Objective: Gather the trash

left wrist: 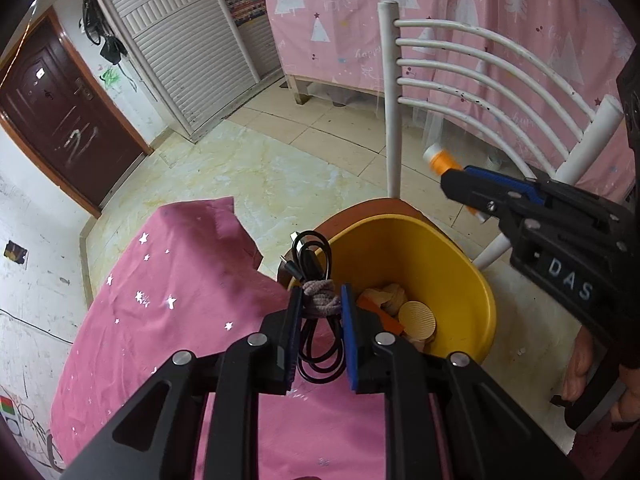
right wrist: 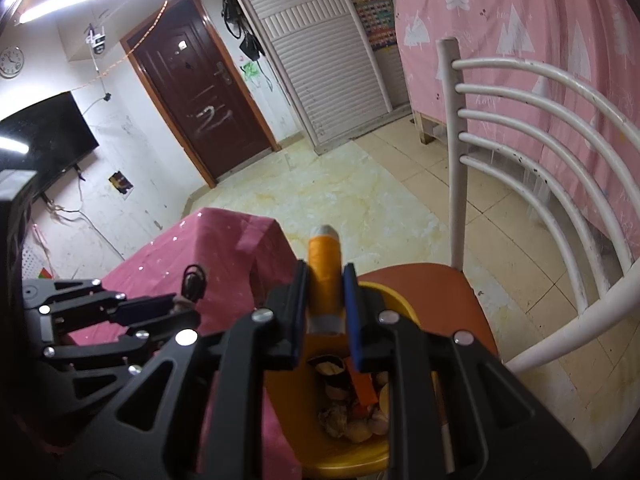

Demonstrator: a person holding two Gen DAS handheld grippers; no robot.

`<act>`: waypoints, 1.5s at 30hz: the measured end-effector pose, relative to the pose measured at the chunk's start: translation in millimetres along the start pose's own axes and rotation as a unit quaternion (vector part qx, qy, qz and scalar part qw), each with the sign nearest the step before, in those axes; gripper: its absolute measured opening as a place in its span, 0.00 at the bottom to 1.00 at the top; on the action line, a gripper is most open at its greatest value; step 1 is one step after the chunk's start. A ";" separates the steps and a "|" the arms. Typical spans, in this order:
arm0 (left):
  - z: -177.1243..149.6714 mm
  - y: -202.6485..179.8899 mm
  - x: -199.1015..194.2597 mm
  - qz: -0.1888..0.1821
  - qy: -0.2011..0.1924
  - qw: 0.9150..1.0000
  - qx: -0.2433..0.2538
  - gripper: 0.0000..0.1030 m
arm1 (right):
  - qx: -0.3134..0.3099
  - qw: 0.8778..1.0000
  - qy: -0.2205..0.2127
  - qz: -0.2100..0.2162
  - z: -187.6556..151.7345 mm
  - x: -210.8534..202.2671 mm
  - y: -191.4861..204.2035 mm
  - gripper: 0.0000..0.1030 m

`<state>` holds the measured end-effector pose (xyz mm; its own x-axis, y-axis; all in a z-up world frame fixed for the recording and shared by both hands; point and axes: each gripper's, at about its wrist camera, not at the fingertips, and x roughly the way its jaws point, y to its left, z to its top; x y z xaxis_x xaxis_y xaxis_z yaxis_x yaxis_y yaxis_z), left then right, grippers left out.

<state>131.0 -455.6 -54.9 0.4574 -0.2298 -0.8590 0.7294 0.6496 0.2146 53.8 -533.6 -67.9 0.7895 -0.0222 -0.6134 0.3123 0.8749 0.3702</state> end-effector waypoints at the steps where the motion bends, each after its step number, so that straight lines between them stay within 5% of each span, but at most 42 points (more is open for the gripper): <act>1: 1.0 -1.9 0.9 0.000 0.001 1.000 0.001 0.09 | 0.001 1.000 0.000 0.002 0.2 -0.6 -0.7 0.37; 2: 1.4 -3.3 1.3 0.000 0.001 1.000 0.001 0.09 | 0.001 1.000 -0.002 0.003 0.2 -1.6 -0.8 0.44; 11: 3.5 -5.8 4.7 -0.007 0.002 1.000 -0.001 0.09 | 0.024 0.999 -0.026 -0.003 7.3 -15.2 -10.3 0.44; 16: 6.0 -0.7 3.2 -0.043 -0.004 0.999 -0.012 0.13 | 0.030 0.999 -0.035 -0.007 10.8 -22.3 -13.7 0.44; 21: 6.4 5.8 2.4 -0.059 -0.005 0.998 -0.029 0.44 | 0.025 0.999 -0.038 -0.007 9.5 -26.2 -10.5 0.44; 34: -15.7 33.3 -23.3 -0.047 -0.028 0.997 -0.053 0.44 | -0.011 0.999 -0.036 0.007 15.2 -28.8 28.0 0.44; 41: -43.4 61.8 -45.6 -0.041 -0.048 0.994 -0.088 0.44 | -0.040 0.998 -0.037 0.034 12.2 -28.0 66.4 0.66; 45: -67.1 84.9 -59.5 -0.029 -0.061 0.991 -0.118 0.57 | -0.059 0.996 -0.038 0.053 9.3 -27.6 90.3 0.72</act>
<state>131.6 -338.1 -16.8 0.4873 -0.3475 -0.8011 0.6232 0.7810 0.0403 65.1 -458.5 -11.1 0.8537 0.0411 -0.5191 0.1638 0.9251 0.3426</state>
